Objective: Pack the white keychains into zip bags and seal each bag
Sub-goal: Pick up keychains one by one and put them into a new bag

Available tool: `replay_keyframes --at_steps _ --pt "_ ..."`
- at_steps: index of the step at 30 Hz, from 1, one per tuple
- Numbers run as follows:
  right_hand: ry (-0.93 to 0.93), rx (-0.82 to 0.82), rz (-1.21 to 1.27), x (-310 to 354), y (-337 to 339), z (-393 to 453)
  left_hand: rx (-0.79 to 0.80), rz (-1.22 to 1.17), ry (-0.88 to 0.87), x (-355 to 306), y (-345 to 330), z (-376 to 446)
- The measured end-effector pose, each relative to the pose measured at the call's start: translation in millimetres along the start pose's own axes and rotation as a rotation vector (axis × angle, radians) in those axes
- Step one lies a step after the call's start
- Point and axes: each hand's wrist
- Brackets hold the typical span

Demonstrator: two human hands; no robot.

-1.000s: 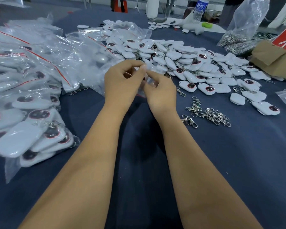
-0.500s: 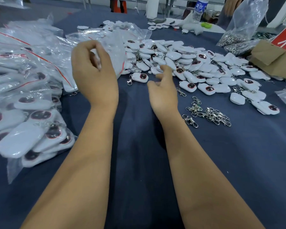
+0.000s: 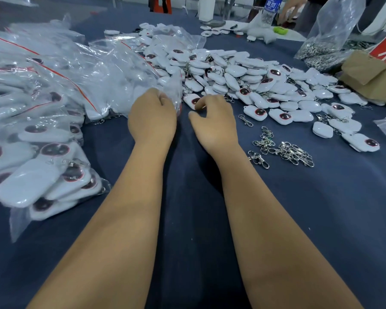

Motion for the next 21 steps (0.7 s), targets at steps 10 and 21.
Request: replay_keyframes --at_steps 10,21 --pt "0.04 0.107 -0.107 -0.4 -1.9 0.5 0.014 -0.041 0.022 1.6 0.5 1.3" --pt "0.008 0.158 -0.08 1.8 4.2 -2.0 0.028 -0.033 -0.011 -2.7 1.6 -1.4"
Point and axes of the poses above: each hand's wrist, its own z-axis towards the middle knuckle, its own y-axis out of the back of the hand, x = y × z, and after that the axes turned 3 degrees about -z, right-handed
